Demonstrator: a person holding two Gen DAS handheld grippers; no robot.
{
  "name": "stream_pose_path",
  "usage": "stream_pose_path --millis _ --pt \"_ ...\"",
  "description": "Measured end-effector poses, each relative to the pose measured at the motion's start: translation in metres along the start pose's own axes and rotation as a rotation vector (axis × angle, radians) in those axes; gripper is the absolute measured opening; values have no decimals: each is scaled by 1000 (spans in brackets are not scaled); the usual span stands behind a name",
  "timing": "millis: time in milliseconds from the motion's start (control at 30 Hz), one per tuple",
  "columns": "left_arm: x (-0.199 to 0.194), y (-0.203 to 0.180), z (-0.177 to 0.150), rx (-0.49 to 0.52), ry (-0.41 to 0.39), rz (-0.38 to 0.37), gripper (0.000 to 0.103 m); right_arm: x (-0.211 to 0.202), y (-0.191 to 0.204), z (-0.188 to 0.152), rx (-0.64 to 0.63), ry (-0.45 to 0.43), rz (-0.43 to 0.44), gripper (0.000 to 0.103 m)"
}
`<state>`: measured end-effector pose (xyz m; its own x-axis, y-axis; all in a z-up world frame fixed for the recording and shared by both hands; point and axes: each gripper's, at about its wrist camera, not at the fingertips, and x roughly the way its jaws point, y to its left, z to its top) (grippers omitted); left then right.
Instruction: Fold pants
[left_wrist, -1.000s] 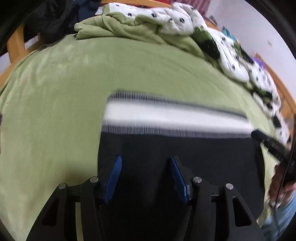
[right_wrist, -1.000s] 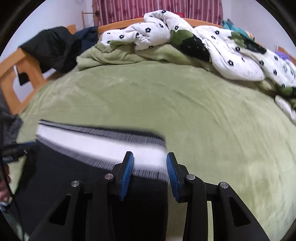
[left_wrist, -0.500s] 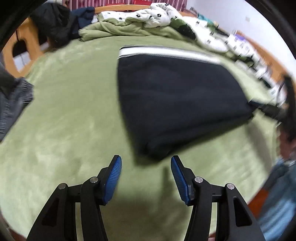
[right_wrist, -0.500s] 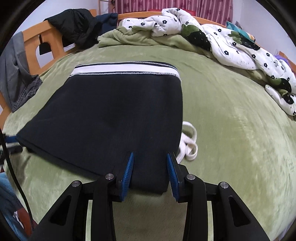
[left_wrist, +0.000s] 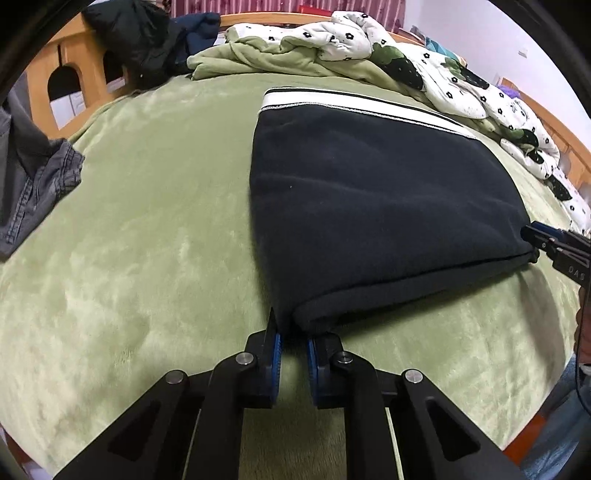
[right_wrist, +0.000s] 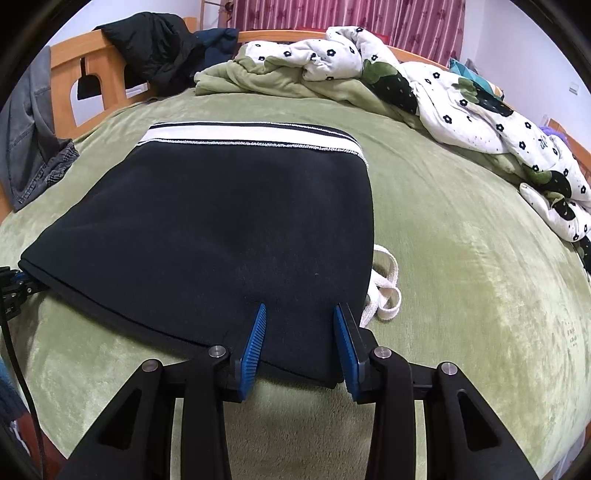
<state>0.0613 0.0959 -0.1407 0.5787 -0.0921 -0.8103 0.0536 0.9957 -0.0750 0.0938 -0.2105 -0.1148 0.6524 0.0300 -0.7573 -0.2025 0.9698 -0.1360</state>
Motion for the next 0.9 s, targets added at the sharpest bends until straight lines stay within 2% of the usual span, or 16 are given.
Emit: stream_pose_path --millis 200,333,433,533,600,667,733,800,900 --pt "-3 -1 -6 -4 34 47 14 3 -5 -10 40 38 -6 43" --pt "-10 6 -11 -60 74 56 18 -9 -5 -17 42 56 -24 43" --pt "-30 6 -17 -93 83 58 27 -34 -2 -22 34 33 -35 43" --pt "-60 -3 -20 -103 34 31 45 -68 1 -26 50 -12 -27 44" --pt "-80 -9 -19 -107 2 8 56 -91 1 -25 76 -27 -26 50" --pt "-104 -18 -18 -94 -33 -1 59 -115 1 -23 112 -32 -46 51" --pt "-129 -28 -18 -69 -69 -1 62 -138 0 -24 137 -43 -31 52" --pt "-149 -36 -21 -55 -88 16 66 -158 1 -24 150 -55 -36 57" --pt "-170 -44 -26 -57 -109 0 72 -181 2 -29 163 -74 -49 61"
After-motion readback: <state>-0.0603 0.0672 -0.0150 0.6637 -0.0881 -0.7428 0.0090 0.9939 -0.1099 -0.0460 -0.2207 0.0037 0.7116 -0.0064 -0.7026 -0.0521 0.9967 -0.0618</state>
